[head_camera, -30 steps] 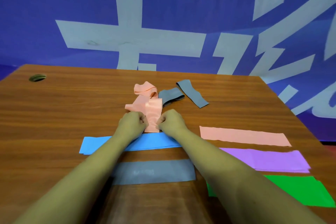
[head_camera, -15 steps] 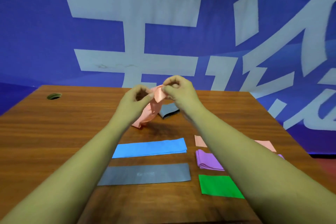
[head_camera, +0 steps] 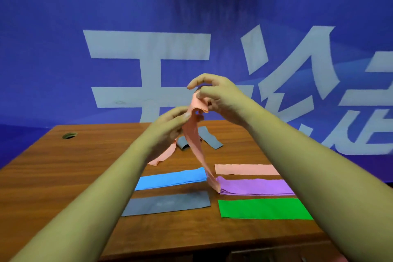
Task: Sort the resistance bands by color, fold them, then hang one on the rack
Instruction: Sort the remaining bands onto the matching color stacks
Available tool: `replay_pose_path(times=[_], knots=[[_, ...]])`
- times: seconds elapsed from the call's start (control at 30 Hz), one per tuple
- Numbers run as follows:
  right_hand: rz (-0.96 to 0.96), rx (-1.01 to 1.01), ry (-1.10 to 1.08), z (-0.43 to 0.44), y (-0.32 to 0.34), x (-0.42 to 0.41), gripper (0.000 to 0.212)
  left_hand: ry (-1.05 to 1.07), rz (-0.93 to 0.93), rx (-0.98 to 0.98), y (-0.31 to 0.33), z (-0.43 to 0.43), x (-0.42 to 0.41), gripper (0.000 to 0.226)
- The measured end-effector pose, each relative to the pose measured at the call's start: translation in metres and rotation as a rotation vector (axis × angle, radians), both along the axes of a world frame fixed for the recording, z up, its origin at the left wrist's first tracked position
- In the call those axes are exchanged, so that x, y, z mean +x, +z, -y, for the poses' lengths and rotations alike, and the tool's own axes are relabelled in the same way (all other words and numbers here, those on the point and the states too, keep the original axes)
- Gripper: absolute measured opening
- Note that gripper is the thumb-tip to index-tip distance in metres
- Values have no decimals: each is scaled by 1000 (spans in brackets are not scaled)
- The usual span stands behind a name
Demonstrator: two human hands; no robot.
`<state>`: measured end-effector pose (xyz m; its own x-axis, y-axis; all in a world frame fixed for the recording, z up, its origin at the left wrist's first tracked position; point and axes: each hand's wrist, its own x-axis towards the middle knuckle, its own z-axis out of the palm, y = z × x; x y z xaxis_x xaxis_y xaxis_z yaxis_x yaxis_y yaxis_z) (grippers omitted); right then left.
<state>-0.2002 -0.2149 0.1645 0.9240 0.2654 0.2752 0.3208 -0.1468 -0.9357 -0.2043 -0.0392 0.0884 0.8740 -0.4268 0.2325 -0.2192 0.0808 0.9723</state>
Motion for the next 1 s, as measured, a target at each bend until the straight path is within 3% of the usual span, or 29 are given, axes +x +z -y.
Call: replay_pose_path(times=[0.13, 0.2, 0.33, 0.43, 0.53, 0.67, 0.73, 0.87, 1.0], knots=[[-67, -55, -11, 27, -5, -18, 27, -20, -59, -69, -8, 16, -19, 28], [-131, -56, -14, 42, -12, -26, 25, -24, -73, -80, -9, 23, -27, 29], [-257, 6, -54, 62, -29, -40, 24, -32, -48, 37, -13, 36, -38, 16], [-317, 125, -91, 67, -41, -45, 27, -46, 0, 145, -19, 44, -36, 25], [-286, 44, -153, 76, -42, -45, 28, -95, -18, 162, -29, 48, -34, 41], [-237, -25, -198, 90, -34, -46, 31, -227, -175, 190, -43, 45, -29, 53], [-220, -19, -236, 96, -31, -46, 28, -287, -211, 249, -49, 44, -29, 49], [-180, 3, -341, 109, -30, -43, 26, -306, -178, 378, -65, 43, -27, 6], [-186, 45, -445, 124, -39, -36, 23, -236, -225, 440, -74, 33, -20, 31]])
